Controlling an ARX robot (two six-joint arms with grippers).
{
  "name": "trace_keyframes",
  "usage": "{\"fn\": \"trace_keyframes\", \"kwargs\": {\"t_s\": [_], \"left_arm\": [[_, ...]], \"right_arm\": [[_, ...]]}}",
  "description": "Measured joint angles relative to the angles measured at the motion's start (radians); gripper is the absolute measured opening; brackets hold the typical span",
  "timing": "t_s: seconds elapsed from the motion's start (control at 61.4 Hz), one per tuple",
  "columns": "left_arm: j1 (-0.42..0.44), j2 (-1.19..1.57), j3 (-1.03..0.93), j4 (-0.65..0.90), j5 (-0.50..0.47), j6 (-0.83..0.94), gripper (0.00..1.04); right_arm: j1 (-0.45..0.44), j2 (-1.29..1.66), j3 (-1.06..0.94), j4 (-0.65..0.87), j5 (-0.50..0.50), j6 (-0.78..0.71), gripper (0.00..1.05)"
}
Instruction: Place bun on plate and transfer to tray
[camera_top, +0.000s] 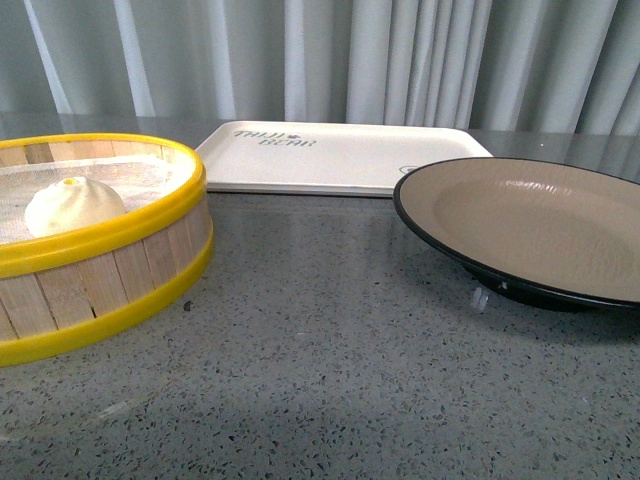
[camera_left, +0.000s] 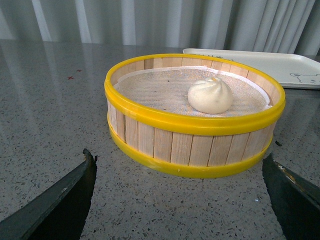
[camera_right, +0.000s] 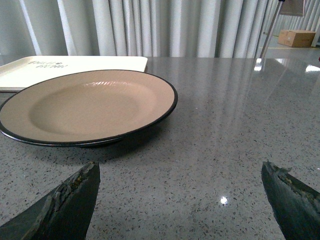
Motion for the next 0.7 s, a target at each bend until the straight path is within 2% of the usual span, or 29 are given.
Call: {"fn": "trace_keyframes", "kwargs": {"t_s": [0.554, 0.57, 0.619, 0.652, 0.701], "left_arm": [[-0.002, 0.006, 0.003, -0.006, -0.008, -0.008, 0.98], [-0.019, 0.047, 0.037, -0.104, -0.068, -0.049, 0.98], [-0.019, 0.182, 0.135, -0.304, -0.11, -0.154, 0.98], [0.01, 0.27, 0.198, -0.364, -0.084, -0.185, 0.98], [0.098, 0.35, 0.269, -0.332, 0.013, -0.193, 0.98]], "right_arm": [[0.0, 0.0, 0.0, 0.0, 0.0, 0.0, 0.96], [0.0, 0.0, 0.0, 0.0, 0.0, 0.0, 0.96], [0.0, 0.0, 0.0, 0.0, 0.0, 0.0, 0.96], [0.0, 0.0, 0.0, 0.0, 0.0, 0.0, 0.96], [0.0, 0.0, 0.0, 0.0, -0.002, 0.0, 0.96]]}}
